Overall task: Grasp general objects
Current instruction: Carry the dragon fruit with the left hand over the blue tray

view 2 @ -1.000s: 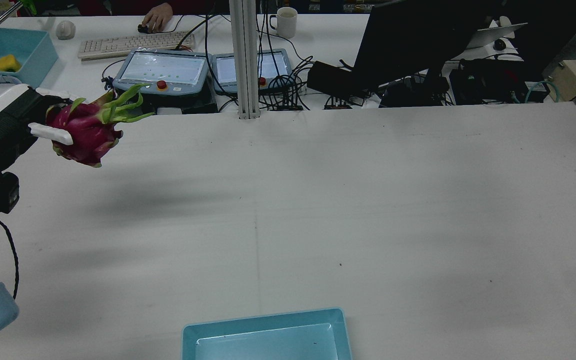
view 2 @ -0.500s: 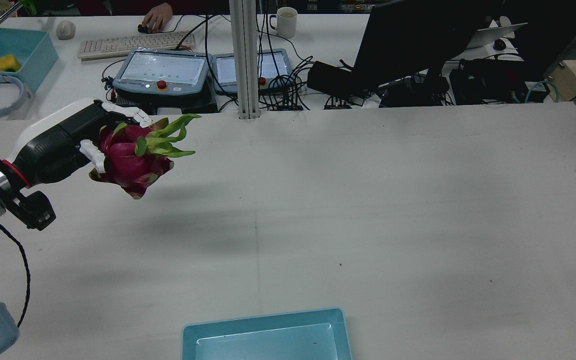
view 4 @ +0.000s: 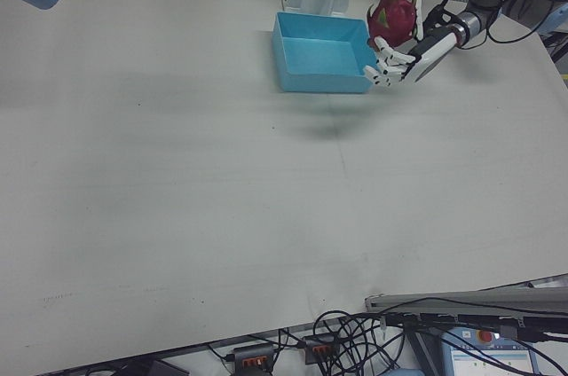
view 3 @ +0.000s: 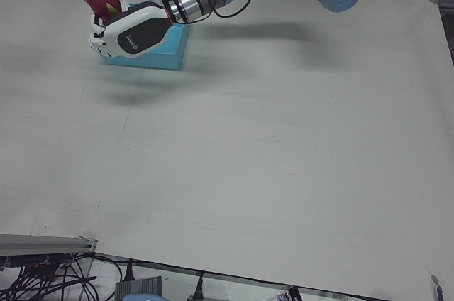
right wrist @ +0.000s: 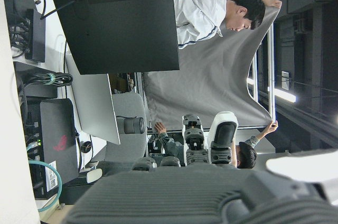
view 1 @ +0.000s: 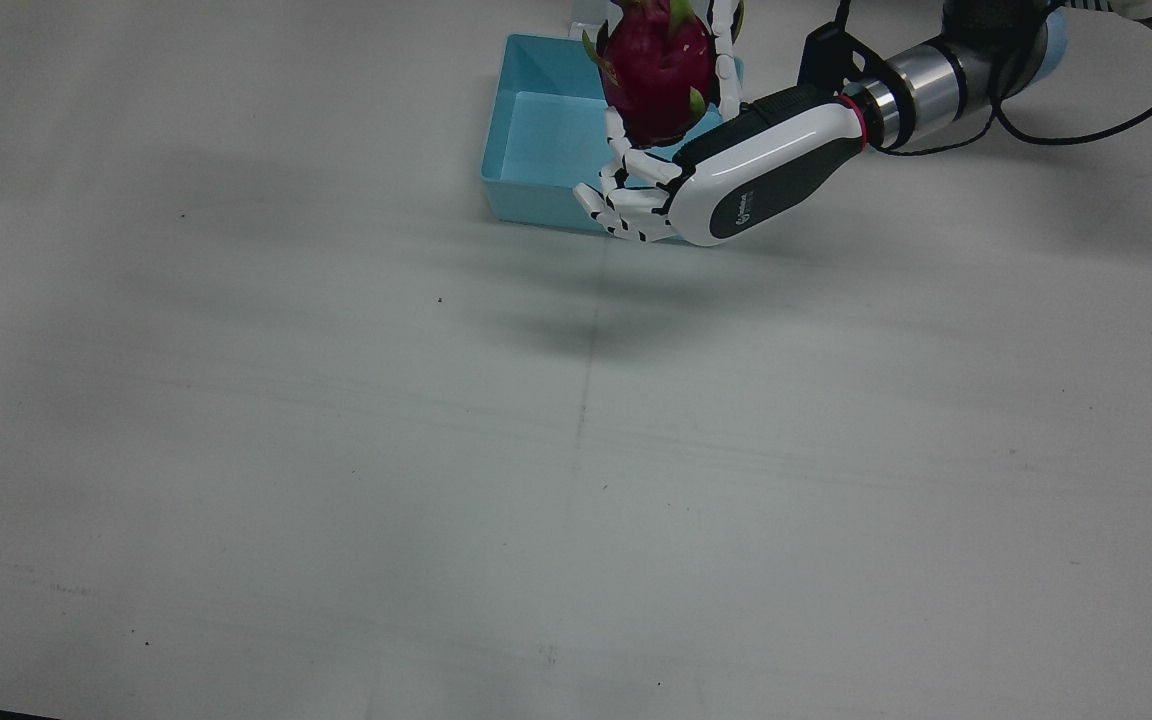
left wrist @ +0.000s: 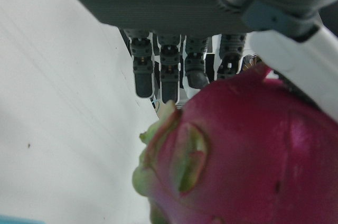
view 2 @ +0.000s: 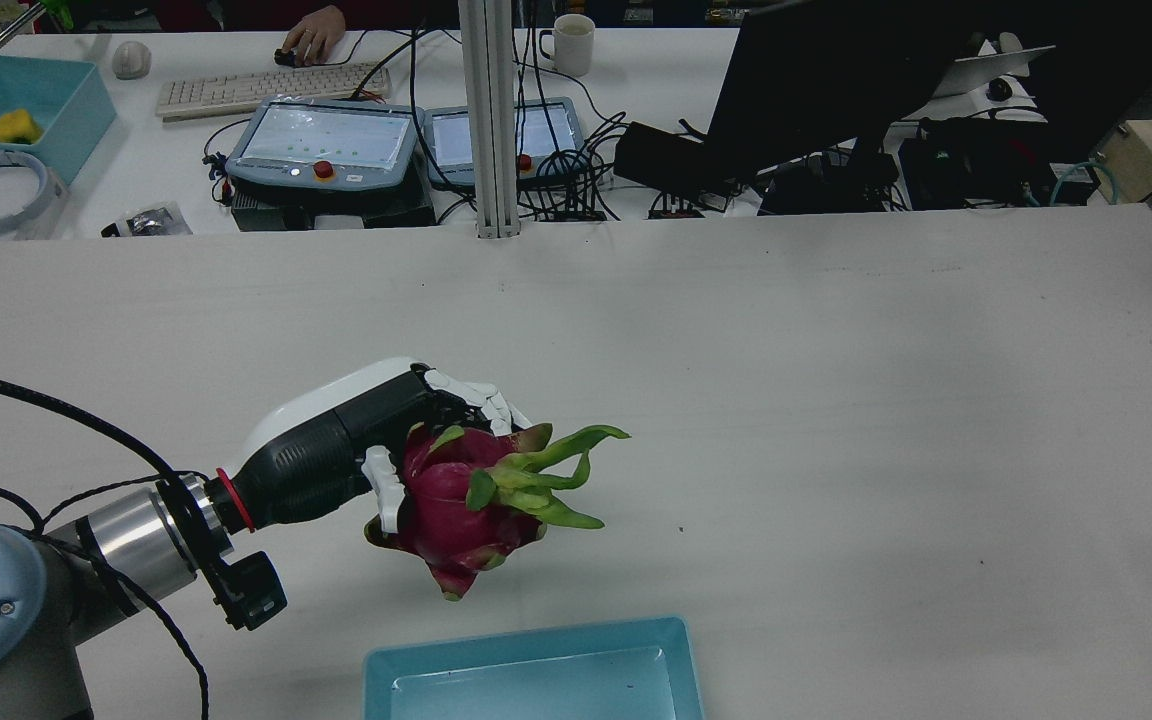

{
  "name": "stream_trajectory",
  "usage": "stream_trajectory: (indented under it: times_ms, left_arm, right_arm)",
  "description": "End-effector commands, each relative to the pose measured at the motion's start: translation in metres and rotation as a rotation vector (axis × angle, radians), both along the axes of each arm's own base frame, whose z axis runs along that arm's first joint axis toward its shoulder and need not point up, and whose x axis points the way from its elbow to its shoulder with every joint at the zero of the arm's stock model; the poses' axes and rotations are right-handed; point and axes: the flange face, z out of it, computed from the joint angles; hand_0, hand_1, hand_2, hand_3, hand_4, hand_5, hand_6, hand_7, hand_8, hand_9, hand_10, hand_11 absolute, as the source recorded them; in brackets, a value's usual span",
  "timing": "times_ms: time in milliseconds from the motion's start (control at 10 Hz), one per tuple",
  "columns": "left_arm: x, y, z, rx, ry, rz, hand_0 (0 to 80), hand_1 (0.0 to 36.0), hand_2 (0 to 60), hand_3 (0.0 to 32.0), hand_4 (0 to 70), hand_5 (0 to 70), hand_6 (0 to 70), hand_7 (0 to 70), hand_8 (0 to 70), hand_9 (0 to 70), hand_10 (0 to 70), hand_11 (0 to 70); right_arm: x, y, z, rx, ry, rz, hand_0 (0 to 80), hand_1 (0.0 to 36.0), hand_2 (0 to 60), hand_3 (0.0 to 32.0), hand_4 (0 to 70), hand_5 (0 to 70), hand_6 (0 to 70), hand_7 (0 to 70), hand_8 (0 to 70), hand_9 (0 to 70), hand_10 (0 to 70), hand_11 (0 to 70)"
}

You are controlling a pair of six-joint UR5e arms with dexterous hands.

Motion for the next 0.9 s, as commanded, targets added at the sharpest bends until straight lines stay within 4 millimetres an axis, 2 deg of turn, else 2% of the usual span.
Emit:
stream_trajectory:
  times_ms: [0, 200, 500, 600, 700, 800]
  left_arm:
    - [0.06, 0.066, -0.023, -0.032, 0.026, 0.09, 57.5, 1.7, 0.0, 0.0, 70.0, 52.2, 37.4, 69.8, 21.9, 32.2, 24.3, 34.9]
    - [0.08, 0.092, -0.027, -0.048, 0.031, 0.12, 55.7, 0.5, 0.0, 0.0, 70.0, 50.9, 37.1, 69.6, 22.4, 31.8, 24.2, 34.6]
    - [0.098, 0.096, -0.019, -0.041, 0.015, 0.153, 52.3, 0.0, 0.0, 0.0, 70.0, 49.1, 36.9, 69.4, 24.0, 31.3, 23.2, 32.8]
    - [0.106, 0.11, -0.018, -0.039, 0.013, 0.182, 49.2, 0.0, 0.0, 0.0, 70.0, 41.5, 33.2, 67.0, 21.4, 27.0, 21.2, 29.9]
    - [0.111, 0.119, -0.018, -0.039, 0.011, 0.199, 46.9, 0.1, 0.0, 0.0, 47.2, 19.2, 16.0, 47.2, 10.3, 8.0, 11.5, 16.2]
    - [0.112, 0.121, -0.018, -0.039, 0.012, 0.204, 48.2, 3.5, 0.0, 0.0, 11.6, 9.8, 5.7, 30.6, 4.8, 4.7, 7.5, 11.4]
  right_arm:
    - [0.001, 0.0, -0.001, 0.001, 0.0, 0.002, 0.0, 0.0, 0.0, 0.0, 0.0, 0.0, 0.0, 0.0, 0.0, 0.0, 0.0, 0.0]
    - [0.001, 0.0, -0.001, 0.001, 0.0, 0.002, 0.0, 0.0, 0.0, 0.0, 0.0, 0.0, 0.0, 0.0, 0.0, 0.0, 0.0, 0.0]
    - [0.001, 0.0, -0.001, 0.001, 0.0, 0.002, 0.0, 0.0, 0.0, 0.0, 0.0, 0.0, 0.0, 0.0, 0.0, 0.0, 0.0, 0.0]
    - [0.001, 0.0, -0.001, 0.001, 0.0, 0.002, 0.0, 0.0, 0.0, 0.0, 0.0, 0.0, 0.0, 0.0, 0.0, 0.0, 0.0, 0.0]
    - [0.001, 0.0, -0.001, 0.001, 0.0, 0.002, 0.0, 0.0, 0.0, 0.0, 0.0, 0.0, 0.0, 0.0, 0.0, 0.0, 0.0, 0.0]
    - [0.0, 0.0, -0.001, 0.001, 0.0, 0.0, 0.0, 0.0, 0.0, 0.0, 0.0, 0.0, 0.0, 0.0, 0.0, 0.0, 0.0, 0.0]
